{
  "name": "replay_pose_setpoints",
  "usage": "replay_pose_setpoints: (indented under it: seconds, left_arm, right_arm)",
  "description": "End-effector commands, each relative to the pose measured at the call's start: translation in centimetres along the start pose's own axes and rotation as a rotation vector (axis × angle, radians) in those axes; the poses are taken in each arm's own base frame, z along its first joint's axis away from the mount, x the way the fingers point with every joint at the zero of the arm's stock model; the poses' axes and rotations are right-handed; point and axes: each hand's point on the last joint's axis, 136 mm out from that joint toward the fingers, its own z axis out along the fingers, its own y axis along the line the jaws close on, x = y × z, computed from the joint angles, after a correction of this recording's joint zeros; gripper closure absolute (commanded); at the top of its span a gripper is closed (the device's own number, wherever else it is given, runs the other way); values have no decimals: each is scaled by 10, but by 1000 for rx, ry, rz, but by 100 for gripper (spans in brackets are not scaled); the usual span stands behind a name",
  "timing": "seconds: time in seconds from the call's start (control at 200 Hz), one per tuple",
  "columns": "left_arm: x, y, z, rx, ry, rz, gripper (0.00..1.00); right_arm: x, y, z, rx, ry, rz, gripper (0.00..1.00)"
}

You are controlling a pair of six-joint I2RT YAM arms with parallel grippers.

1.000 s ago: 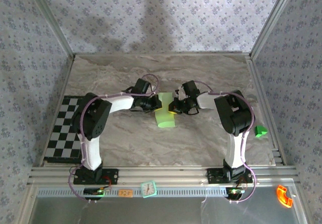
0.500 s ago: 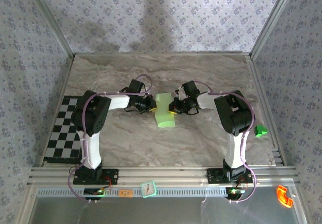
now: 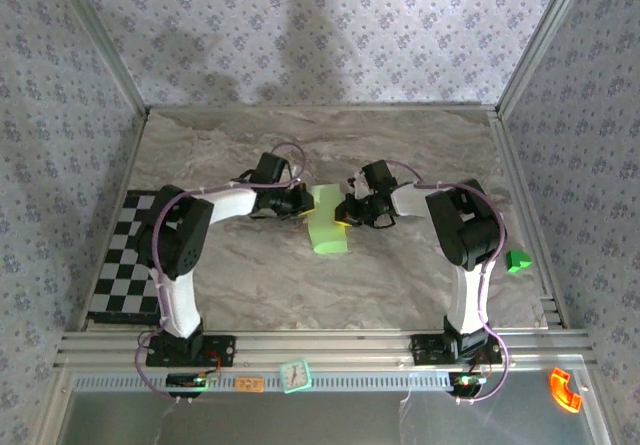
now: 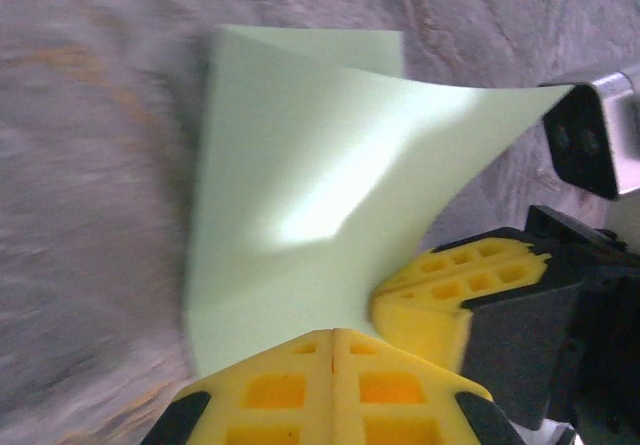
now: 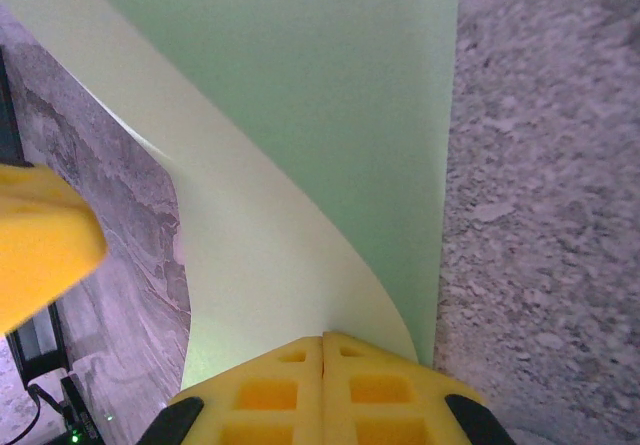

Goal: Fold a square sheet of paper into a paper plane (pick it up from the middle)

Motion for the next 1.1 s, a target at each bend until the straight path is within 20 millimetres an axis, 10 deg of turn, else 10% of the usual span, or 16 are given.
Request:
replay_pose_setpoints:
  seconds: [0.0,0.495,0.804,1.094]
  left_arm:
    - [-11,-3,14,29,2,-4,100]
    - [-26,39,32,-24,5,-83,100]
    - [-49,82,0,-131,-53,-138,100]
    - [-49,12,-22,21,-102,-33,100]
  right_arm:
    - [80,-131,12,451,182,173,94]
    - [81,-132,12,456,186,173,94]
    - [81,-134,10,466,186,174,94]
    - [81,-136,11,468,185,176,94]
